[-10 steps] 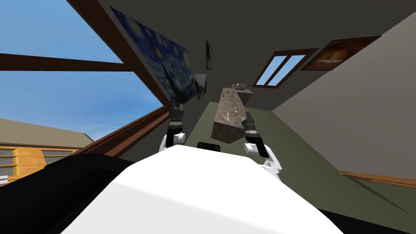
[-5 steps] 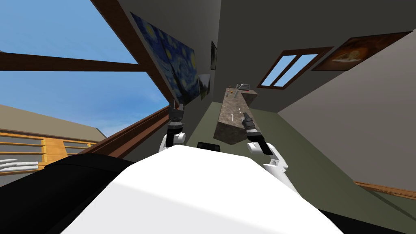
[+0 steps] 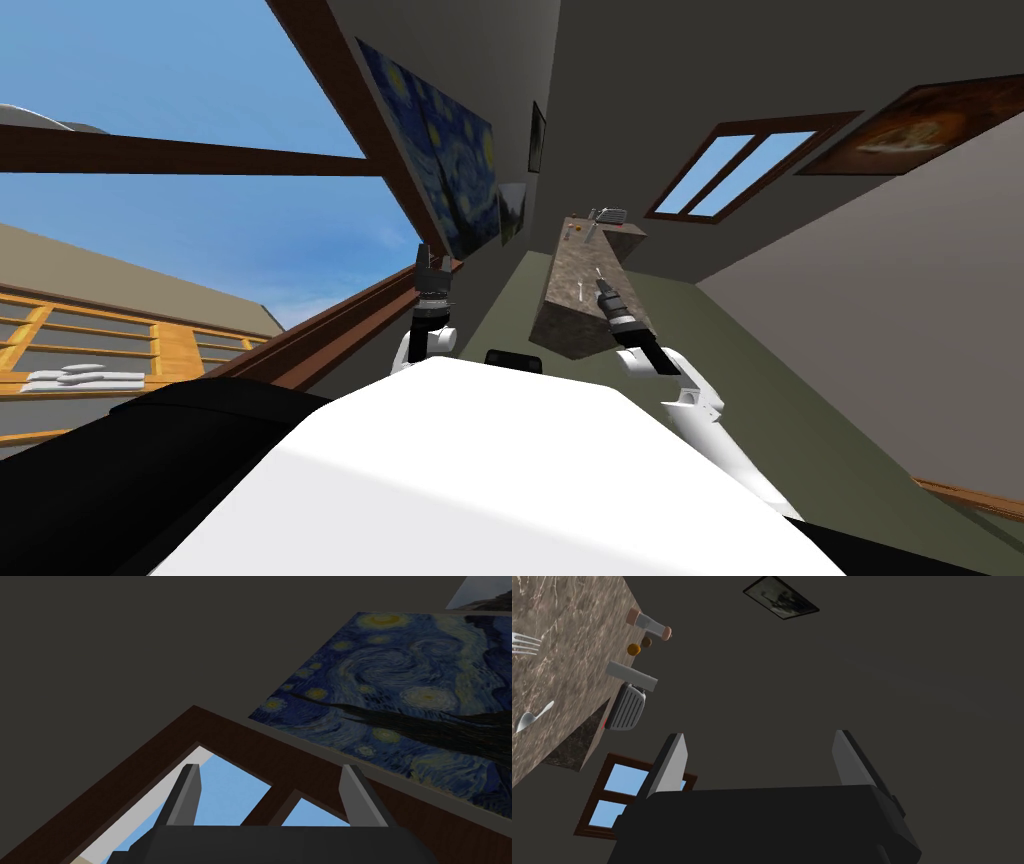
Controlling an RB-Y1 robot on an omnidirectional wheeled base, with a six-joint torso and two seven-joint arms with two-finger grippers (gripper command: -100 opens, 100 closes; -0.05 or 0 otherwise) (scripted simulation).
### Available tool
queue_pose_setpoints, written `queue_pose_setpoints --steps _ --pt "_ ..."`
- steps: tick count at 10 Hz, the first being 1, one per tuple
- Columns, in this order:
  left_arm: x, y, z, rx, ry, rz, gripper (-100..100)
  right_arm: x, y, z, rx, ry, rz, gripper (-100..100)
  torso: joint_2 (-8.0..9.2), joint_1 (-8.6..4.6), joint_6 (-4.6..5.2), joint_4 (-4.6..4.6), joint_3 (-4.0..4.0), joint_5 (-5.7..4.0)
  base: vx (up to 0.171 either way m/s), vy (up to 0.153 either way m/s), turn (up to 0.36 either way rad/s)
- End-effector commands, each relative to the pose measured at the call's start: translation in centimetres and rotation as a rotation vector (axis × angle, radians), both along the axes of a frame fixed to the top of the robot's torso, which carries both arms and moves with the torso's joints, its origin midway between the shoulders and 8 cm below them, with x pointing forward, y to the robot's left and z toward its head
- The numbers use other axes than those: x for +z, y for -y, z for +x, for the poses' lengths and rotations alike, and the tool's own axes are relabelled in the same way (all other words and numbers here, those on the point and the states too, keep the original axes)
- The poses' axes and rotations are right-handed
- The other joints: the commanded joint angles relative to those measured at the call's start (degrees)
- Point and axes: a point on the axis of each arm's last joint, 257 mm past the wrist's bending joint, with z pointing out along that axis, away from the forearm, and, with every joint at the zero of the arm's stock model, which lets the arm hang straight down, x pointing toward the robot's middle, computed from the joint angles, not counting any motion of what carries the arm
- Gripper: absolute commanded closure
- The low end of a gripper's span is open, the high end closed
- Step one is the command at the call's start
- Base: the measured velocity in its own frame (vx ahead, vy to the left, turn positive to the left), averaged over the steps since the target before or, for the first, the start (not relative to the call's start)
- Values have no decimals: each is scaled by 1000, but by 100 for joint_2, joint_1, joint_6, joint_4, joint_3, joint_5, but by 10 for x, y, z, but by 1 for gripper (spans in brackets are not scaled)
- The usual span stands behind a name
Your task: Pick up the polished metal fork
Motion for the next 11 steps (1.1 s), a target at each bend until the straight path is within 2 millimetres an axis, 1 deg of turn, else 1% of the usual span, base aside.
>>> queue_pose_setpoints --steps 1,2,3,5,6,7,8,9,10,11 --pt "0 0 0 0 0 0 0 -15 9 7 -9 -57 -44 -100 0 0 0 0 0 0 -4 85 148" --pt "0 0 0 0 0 0 0 -13 11 7 -1 -60 -68 -100 -1 10 -3 0 -1 1 4 72 73" --pt "0 0 0 0 0 0 0 -28 19 11 -13 -110 -92 -100 -3 6 0 -1 -2 2 10 84 153" --pt "0 0 0 0 0 0 0 -25 22 11 -3 -113 -129 -100 -5 6 2 -1 -3 2 6 48 24" --pt "0 0 0 0 0 0 0 -39 32 14 -14 -166 -159 -100 -2 -8 2 0 -1 -1 7 44 158" --pt "0 0 0 0 0 0 0 -37 34 14 -9 -168 -184 -100 -5 -5 -3 -1 -3 -2 11 46 85" --pt "0 0 0 0 0 0 0 -52 44 16 -22 -223 -205 -100 -5 -5 2 -1 -3 -1 21 65 139" --pt "0 0 0 0 0 0 0 -49 47 16 -17 -224 -231 -100 -9 2 -2 -2 -5 0 20 50 77" --pt "0 0 0 0 0 0 0 -65 57 16 -30 -281 -251 -100 -8 -2 2 -2 -5 0 32 56 121" --pt "0 0 0 0 0 0 0 -61 61 16 -25 -282 -282 -100 -12 0 -1 -3 -7 0 33 43 82"
